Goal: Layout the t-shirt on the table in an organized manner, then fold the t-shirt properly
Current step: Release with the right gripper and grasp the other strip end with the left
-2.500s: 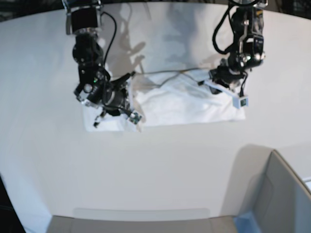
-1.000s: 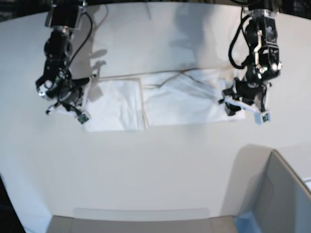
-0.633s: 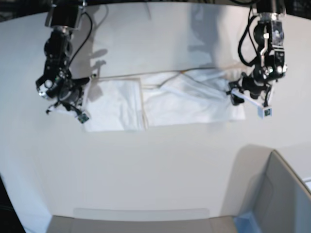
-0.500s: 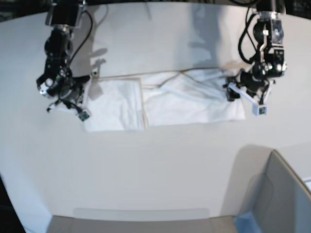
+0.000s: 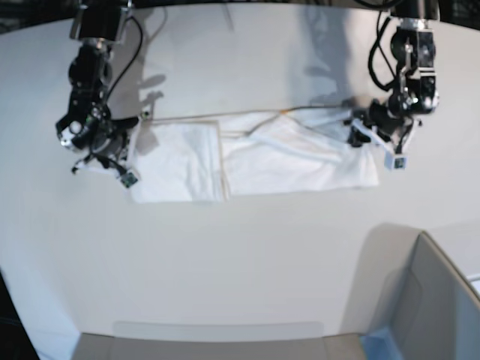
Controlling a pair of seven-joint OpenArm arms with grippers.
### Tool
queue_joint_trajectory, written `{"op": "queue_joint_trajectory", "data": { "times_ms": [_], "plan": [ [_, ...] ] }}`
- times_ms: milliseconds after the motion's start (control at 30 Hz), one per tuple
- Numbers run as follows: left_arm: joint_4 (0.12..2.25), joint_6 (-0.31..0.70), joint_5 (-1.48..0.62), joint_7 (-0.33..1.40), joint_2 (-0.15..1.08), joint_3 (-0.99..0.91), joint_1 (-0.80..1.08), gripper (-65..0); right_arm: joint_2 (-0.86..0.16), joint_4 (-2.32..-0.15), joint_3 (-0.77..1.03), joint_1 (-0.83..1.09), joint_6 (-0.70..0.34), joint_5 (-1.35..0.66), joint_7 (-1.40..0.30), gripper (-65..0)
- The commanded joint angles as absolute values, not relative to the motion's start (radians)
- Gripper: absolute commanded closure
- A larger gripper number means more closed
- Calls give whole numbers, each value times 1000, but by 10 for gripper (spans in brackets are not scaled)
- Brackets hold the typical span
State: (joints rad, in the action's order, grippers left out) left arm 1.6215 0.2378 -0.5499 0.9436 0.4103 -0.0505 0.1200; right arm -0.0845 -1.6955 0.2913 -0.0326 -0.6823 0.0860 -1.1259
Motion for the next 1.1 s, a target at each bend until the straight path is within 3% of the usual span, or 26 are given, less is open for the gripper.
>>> {"op": "queue_joint_trajectory", "data": {
  "times_ms": [0, 367, 833, 1067],
  "plan": [
    [1630, 263, -559, 941, 394, -58, 111, -276, -87, -1716, 294, -48, -698, 85, -1115, 0],
    [1572, 269, -552, 1010, 334, -64, 28, -9, -84, -1724, 288, -50, -698, 81, -1115, 0],
    [1584, 269, -558, 1072, 464, -64, -64, -12, -70, -1870, 309, -51, -698, 82, -1115, 0],
    [1865, 272, -559, 1234, 452, -62, -76, -12, -68, -1776, 400, -58, -698, 76, -1113, 0]
  ]
}}
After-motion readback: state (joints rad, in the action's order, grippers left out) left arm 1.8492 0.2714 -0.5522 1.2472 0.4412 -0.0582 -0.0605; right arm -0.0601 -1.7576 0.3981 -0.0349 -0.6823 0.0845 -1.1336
